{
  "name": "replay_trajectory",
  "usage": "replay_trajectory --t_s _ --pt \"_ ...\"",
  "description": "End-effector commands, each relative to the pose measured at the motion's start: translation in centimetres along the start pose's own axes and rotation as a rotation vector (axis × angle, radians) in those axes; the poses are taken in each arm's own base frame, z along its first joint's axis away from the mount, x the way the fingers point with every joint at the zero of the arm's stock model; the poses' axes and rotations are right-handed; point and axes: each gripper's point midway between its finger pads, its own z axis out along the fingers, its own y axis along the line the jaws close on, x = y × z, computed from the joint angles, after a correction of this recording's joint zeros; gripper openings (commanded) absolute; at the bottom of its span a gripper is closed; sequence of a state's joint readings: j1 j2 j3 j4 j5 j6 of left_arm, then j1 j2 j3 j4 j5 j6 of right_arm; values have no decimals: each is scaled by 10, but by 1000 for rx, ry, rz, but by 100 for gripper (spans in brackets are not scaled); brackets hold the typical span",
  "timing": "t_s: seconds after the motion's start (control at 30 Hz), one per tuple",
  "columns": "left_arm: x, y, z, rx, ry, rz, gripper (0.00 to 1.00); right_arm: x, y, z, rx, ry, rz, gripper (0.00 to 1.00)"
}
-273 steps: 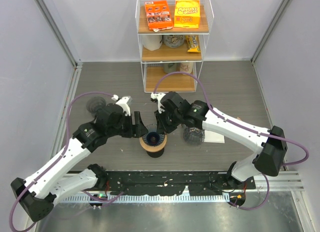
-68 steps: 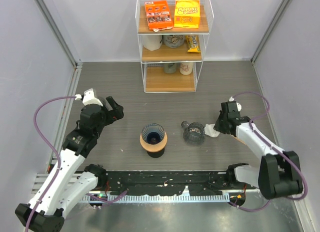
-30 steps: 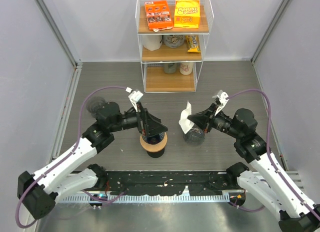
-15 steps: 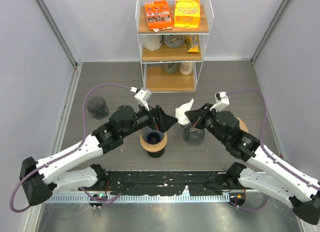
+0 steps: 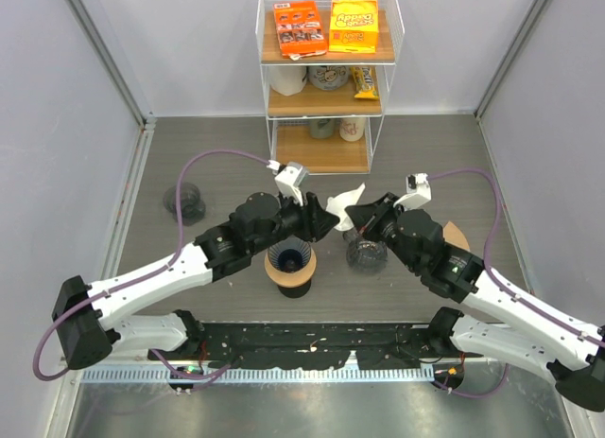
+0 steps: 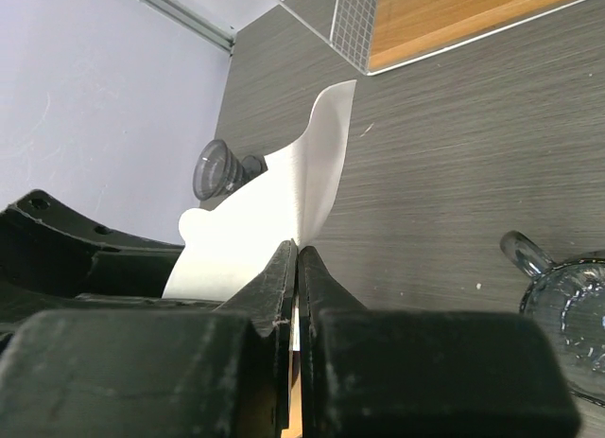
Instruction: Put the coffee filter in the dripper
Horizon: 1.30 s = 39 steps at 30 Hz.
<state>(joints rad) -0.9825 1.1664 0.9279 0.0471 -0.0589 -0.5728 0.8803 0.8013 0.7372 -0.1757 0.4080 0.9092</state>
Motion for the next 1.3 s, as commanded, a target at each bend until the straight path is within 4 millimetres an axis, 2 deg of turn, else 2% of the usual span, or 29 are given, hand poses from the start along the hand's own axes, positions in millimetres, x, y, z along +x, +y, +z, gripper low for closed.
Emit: replay_trajectory --t_s 0.0,0.13,0.2,0.23,0.3,0.33,0.37,0.47,0.5,0.53,0.57,0.6,0.67,0.73,0.87,0.93,1.07,1.13,1.2,1.23,1.27 --pt "-21 -12 0 22 -47 -4 34 -19 27 -5 -81 -58 69 6" --pt "-27 -8 -3 0 -68 16 15 -13 30 -7 -128 -44 89 7" --pt "-27 -4 -4 -16 -78 28 0 -11 30 -9 -142 -37 93 10" --pt "-28 -3 -5 -18 -90 36 0 -10 30 -9 -146 -33 86 13" --pt "-30 -2 -9 -11 -104 74 0 -8 33 -11 -174 -26 59 33" --pt "-33 -3 -11 -10 -106 102 0 -9 34 -13 -185 -27 41 51" --pt "-35 -4 -14 -2 -101 145 0 -10 33 -17 -185 -23 -18 62" --pt "-35 -6 -21 15 -49 270 0 -20 24 -27 -144 -32 -178 76" --pt "-37 -7 -24 23 -39 317 0 -30 18 -35 -117 -45 -278 81" --pt "-34 -10 -25 51 -19 359 0 -37 16 -42 -114 -60 -330 82" --pt "-31 -19 -28 113 6 404 0 -43 11 -49 -105 -52 -480 86" --pt "-24 -25 -32 172 40 457 0 -47 9 -58 -108 -55 -527 89" --pt "-15 -36 -38 267 94 541 0 -50 6 -74 -133 -23 -658 90" --pt "-6 -44 -44 355 144 619 0 -42 9 -88 -208 44 -756 91" --pt "4 -54 -53 476 200 729 0 6 31 -120 -539 249 -907 93" --pt "4 -59 -54 503 205 731 0 16 36 -126 -628 275 -948 95" --pt "13 -71 -61 603 254 724 0 19 42 -117 -640 278 -952 94" --pt "14 -74 -59 615 252 717 0 23 47 -115 -655 308 -943 91" --pt "13 -77 -57 628 251 713 0 30 51 -111 -672 350 -932 83" --pt "15 -77 -57 636 261 714 0 32 52 -110 -674 362 -927 73" --pt "16 -78 -59 648 270 715 0 37 52 -107 -674 392 -916 68"
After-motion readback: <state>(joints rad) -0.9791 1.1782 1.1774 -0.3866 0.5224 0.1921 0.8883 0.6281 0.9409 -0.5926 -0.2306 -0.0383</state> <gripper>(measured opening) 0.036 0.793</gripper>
